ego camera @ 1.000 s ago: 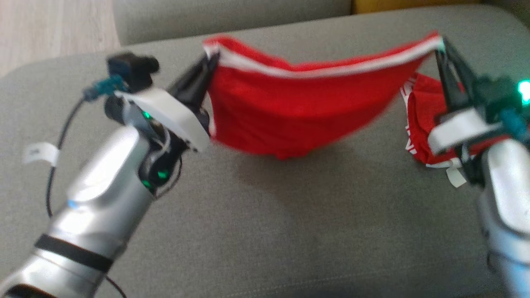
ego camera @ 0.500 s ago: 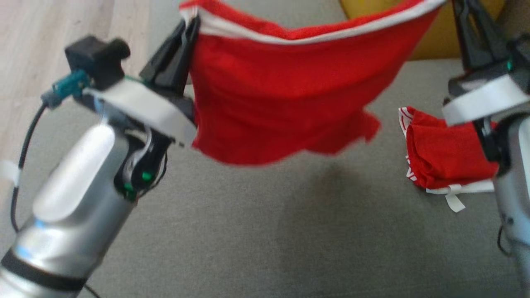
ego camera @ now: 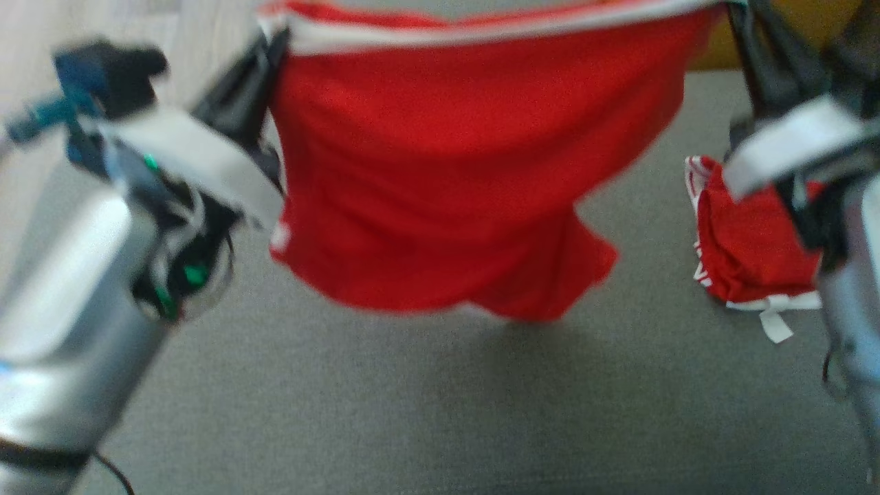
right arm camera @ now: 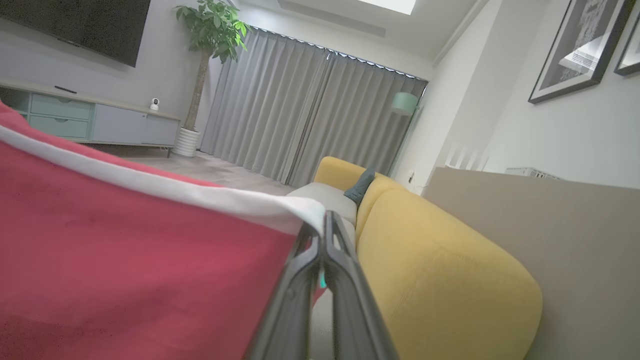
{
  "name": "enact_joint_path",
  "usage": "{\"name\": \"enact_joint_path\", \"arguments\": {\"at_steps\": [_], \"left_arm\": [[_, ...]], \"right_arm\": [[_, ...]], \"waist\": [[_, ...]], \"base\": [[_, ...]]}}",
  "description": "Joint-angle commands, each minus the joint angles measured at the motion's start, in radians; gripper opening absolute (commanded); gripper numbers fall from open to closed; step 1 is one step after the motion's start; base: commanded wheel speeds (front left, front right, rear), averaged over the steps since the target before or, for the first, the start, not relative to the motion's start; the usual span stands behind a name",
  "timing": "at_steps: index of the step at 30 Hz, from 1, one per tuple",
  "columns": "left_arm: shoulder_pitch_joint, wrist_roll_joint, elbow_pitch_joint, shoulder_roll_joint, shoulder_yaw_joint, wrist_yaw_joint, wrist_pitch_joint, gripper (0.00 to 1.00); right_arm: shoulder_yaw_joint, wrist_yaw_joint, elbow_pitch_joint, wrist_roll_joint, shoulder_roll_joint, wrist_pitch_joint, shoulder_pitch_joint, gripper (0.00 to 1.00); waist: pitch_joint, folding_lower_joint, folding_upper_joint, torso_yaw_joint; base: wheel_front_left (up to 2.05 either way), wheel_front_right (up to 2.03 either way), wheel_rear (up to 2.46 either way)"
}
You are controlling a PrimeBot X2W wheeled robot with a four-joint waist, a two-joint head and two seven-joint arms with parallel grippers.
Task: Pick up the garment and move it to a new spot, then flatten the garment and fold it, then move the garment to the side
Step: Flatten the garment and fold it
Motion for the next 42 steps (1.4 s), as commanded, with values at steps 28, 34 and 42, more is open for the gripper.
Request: {"name": "enact_joint_path", "arguments": {"at_steps": [28,34,42], "left_arm": [[-0.598,0.256,0.702,-0.215,0.226,-0.252,-0.278,0.00],[-0.346,0.325,0.675,-0.228,0.211,-0.269,-0.278,0.00],[-0.080,0.331,0.658,-0.197,0.046,-0.273,-0.278,0.00]], "right_arm": [[-0.085,-0.001,0.933,-0.271,0.240,-0.403,-0.768,0.00],[0.014,-0.001,0.986,-0.234,0.218,-0.404,-0.587,0.00],[0.213,-0.001,1.112,-0.152,0.159,-0.404,-0.409,0.00]], "waist": [[0.462,0.0000,0.0000,0.031],[0.376,0.0000,0.0000,0.051],[0.247,0.0000,0.0000,0.051]], "base": [[0.00,0.00,0.00],[0.00,0.00,0.00],[0.00,0.00,0.00]]}}
